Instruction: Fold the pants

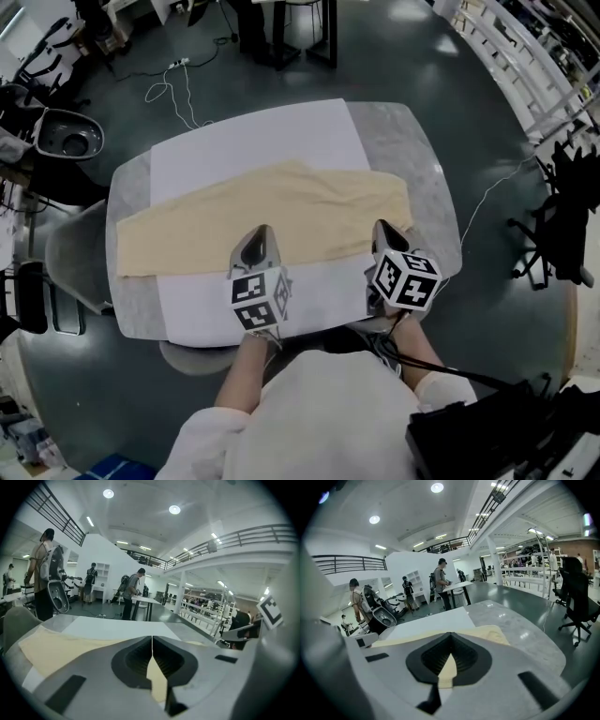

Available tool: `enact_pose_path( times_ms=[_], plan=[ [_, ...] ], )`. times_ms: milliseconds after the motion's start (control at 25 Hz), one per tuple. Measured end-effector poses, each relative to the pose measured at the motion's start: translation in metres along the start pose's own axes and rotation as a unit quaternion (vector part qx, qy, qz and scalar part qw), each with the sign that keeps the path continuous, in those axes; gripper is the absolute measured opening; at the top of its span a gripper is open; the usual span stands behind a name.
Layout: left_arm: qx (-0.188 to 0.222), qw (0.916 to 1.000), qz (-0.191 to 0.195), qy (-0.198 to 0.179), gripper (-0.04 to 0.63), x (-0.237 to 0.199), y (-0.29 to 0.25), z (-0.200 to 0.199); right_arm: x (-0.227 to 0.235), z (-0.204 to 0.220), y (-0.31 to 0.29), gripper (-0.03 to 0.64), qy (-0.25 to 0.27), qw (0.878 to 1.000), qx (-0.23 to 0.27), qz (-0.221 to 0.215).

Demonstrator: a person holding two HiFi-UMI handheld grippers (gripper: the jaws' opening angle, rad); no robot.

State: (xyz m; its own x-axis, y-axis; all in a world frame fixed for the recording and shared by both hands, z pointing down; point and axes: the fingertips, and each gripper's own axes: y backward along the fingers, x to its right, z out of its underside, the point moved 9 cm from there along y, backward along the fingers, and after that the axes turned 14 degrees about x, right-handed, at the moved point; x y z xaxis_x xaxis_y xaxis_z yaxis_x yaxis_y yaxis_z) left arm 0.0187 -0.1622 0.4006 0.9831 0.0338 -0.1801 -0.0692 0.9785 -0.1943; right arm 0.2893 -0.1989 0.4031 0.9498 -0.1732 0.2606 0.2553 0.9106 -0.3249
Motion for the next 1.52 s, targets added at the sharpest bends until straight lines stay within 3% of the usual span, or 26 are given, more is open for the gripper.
enact_pose_path(
  times_ms=[400,560,920,1000,1120,1400,1520],
  plan=[
    [-0.047,0.9948,0.090,0.006,0.009,0.089,-0.045,0.045,0.100,0.006,0.032,-0.007,-0.019,0.995,-0.001,0.098],
    [-0.068,0.9916,0.110,-0.008,0.009,0.119,-0.059,0.062,0.135,0.017,0.031,-0.007,-0.028,0.993,-0.011,0.113],
    [-0.101,0.9923,0.063,-0.033,0.009,0.121,-0.074,0.101,0.177,0.051,-0.021,-0.005,-0.042,0.995,-0.053,0.069],
    [-0.107,0.9925,0.049,-0.034,0.009,0.117,-0.079,0.107,0.183,0.056,-0.039,0.090,-0.041,0.995,-0.069,0.053],
    [-0.111,0.9927,0.033,-0.034,0.009,0.110,-0.087,0.109,0.190,0.060,-0.063,0.095,-0.034,0.995,-0.084,0.048],
    [-0.115,0.9928,-0.001,-0.032,0.009,0.093,-0.089,0.120,0.200,0.081,-0.105,0.202,0.018,0.993,-0.111,0.043],
    [-0.118,0.9924,-0.007,-0.034,0.009,0.095,-0.092,0.125,0.208,0.089,-0.119,0.209,0.031,0.991,-0.122,0.036]
  ],
)
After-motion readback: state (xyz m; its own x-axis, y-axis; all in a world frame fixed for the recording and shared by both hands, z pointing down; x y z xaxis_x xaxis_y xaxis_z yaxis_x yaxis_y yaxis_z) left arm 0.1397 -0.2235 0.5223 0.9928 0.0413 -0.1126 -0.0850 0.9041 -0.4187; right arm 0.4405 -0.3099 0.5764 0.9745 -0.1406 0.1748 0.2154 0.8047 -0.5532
